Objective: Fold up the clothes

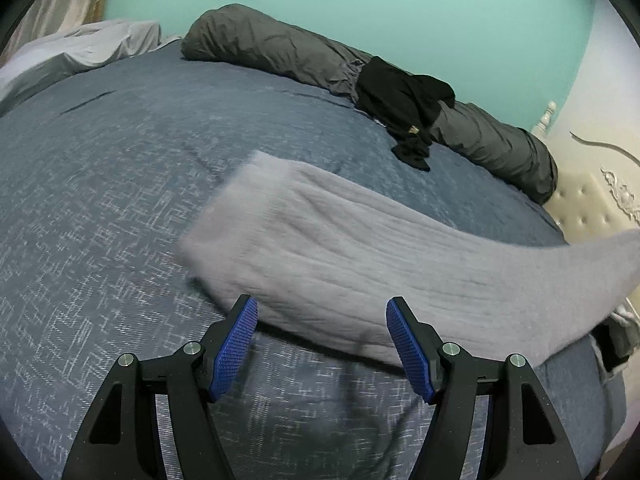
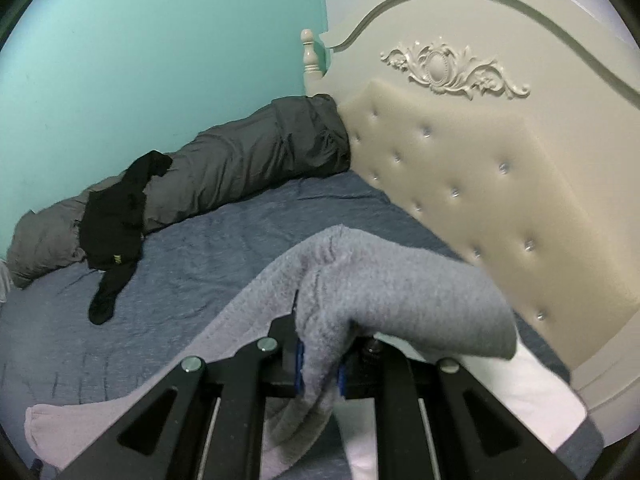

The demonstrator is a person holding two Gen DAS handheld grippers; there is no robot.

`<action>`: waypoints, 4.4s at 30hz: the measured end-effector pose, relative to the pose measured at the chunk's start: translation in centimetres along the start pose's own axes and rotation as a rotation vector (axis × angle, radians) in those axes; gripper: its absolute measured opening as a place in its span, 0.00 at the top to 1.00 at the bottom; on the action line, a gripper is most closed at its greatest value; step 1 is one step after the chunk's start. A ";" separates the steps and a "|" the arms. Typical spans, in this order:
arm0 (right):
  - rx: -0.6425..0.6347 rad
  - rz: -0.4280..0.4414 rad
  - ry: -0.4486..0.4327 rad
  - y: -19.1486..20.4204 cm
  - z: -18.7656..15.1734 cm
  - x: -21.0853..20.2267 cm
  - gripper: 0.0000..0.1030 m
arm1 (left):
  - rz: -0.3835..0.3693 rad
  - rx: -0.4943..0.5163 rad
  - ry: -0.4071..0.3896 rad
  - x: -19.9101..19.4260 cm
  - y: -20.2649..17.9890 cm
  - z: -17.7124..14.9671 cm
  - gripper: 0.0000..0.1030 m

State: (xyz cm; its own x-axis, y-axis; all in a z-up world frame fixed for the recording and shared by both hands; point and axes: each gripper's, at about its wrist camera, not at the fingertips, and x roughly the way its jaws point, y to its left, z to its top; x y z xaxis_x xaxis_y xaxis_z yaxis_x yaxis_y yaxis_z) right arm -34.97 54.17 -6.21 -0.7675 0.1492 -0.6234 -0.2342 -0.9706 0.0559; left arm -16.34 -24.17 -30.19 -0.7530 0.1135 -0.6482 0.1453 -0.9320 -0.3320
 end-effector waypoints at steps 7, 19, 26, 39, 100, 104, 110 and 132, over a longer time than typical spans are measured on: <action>-0.123 0.034 0.062 4.2 -2.3 1.6 0.89 | 0.036 -0.031 0.006 -0.1 2.0 0.3 0.31; -0.313 0.245 0.063 18.1 -5.3 -0.7 0.89 | 0.072 -0.061 -0.007 -1.0 4.4 0.7 0.31; -0.478 0.369 0.069 30.0 -9.2 -2.8 0.89 | 0.099 -0.033 -0.028 -2.5 5.2 0.5 0.31; -0.713 0.517 0.159 49.8 -19.9 -3.8 0.89 | 0.090 -0.082 -0.035 -4.0 8.0 -0.1 0.31; -0.965 0.807 0.329 67.5 -34.1 -6.6 0.35 | 0.067 -0.210 -0.066 -4.9 11.9 -0.2 0.31; -0.893 0.788 0.322 66.7 -32.8 -5.9 0.35 | 0.063 -0.220 -0.066 -4.9 12.2 -0.1 0.31; -0.788 0.750 0.322 62.5 -31.0 -3.9 0.35 | 0.043 -0.220 -0.066 -4.7 12.0 0.4 0.31; -0.290 0.435 0.440 29.7 -26.7 5.3 0.35 | 0.025 -0.151 -0.032 -2.1 7.4 1.4 0.31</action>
State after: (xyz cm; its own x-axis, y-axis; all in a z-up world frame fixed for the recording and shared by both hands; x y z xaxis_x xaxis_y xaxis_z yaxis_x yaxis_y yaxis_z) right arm -30.06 21.11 -28.63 -0.4272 -0.2970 -0.8540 0.2569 -0.9455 0.2003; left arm -14.54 -31.78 -30.32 -0.7675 0.0779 -0.6363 0.2572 -0.8718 -0.4169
